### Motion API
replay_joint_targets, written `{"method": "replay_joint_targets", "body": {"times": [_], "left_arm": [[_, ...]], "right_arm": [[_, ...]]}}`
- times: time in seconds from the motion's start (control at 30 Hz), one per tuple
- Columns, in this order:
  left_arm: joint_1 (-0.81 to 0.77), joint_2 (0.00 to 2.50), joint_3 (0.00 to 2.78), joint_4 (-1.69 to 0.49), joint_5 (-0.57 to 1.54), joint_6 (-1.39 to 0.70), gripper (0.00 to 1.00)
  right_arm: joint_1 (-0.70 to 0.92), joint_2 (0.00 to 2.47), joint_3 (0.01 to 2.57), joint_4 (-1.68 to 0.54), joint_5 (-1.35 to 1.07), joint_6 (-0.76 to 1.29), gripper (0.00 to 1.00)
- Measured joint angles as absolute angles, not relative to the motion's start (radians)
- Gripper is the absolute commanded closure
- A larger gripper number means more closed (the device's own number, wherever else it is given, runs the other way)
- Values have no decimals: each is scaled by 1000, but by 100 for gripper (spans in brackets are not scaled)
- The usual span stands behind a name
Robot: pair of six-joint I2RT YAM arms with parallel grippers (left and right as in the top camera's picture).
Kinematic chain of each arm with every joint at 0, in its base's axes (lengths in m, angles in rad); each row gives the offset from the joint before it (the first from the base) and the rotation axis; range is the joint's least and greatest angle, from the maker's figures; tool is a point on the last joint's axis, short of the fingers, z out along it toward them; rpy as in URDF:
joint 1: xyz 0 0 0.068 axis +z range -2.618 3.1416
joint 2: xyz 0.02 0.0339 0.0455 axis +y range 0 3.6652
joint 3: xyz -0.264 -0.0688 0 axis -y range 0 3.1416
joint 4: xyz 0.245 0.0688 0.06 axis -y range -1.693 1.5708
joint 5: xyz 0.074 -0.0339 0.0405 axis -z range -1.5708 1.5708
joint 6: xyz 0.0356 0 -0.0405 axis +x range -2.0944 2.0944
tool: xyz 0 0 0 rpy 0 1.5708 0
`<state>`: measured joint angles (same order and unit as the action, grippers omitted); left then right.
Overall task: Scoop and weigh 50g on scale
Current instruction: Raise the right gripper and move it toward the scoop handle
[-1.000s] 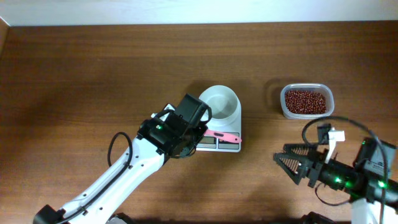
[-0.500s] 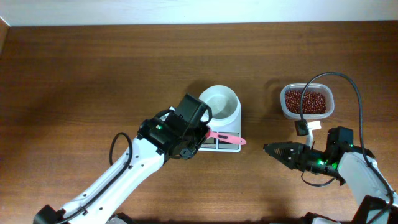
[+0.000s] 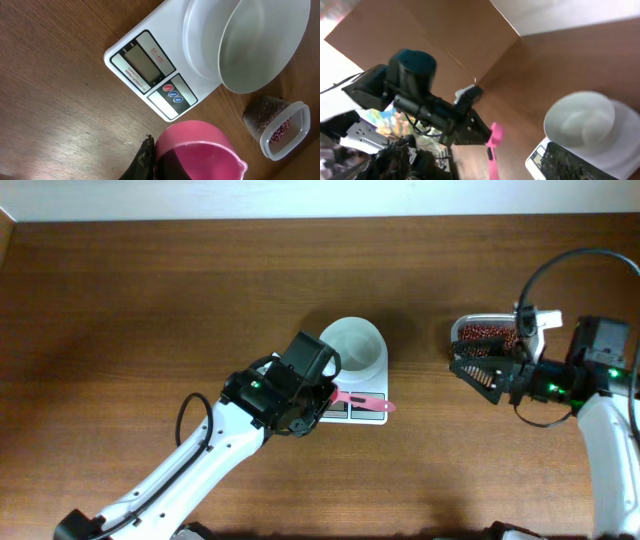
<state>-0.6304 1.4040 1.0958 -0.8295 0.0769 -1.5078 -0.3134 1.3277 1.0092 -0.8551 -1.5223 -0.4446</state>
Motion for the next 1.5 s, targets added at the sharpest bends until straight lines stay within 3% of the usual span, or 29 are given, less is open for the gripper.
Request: {"method": "replay_joint_targets", "body": {"times": [0.1, 0.2, 0.37, 0.77, 0.8, 0.93, 1.0, 1.13, 1.33, 1.5], "left_arm": [[-630, 1404, 1096, -830, 71, -1508, 100], [-630, 1404, 1096, -829, 71, -1508, 100], [-630, 1404, 1096, -830, 63, -1508, 100], [-630, 1404, 1096, -833, 62, -1508, 100], [-630, 1404, 1096, -834, 62, -1508, 100], [-630, 1404, 1096, -835, 62, -1508, 100], [-630, 1404, 1096, -835, 62, -1508, 100], [-630, 1404, 1096, -837, 62, -1508, 100], [-630, 1404, 1096, -867, 62, -1519, 100], [-576, 1404, 1096, -894, 116, -1542, 100]], "right_arm": [[-313, 1185, 1021, -852, -1401, -441, 15], [-313, 1096, 1028, -778, -1099, -298, 15], [-286, 1082, 1031, -701, -587, 181, 14], [60, 990, 1031, -799, -410, 289, 14], [90, 942, 1031, -819, -359, 290, 1], [105, 868, 1031, -883, -260, 293, 1], [105, 882, 1031, -920, -251, 293, 1], [105, 982, 1031, -966, -318, 289, 13], [105, 1100, 1030, -959, -625, 209, 13], [106, 1156, 905, -735, -941, 115, 13]]}}
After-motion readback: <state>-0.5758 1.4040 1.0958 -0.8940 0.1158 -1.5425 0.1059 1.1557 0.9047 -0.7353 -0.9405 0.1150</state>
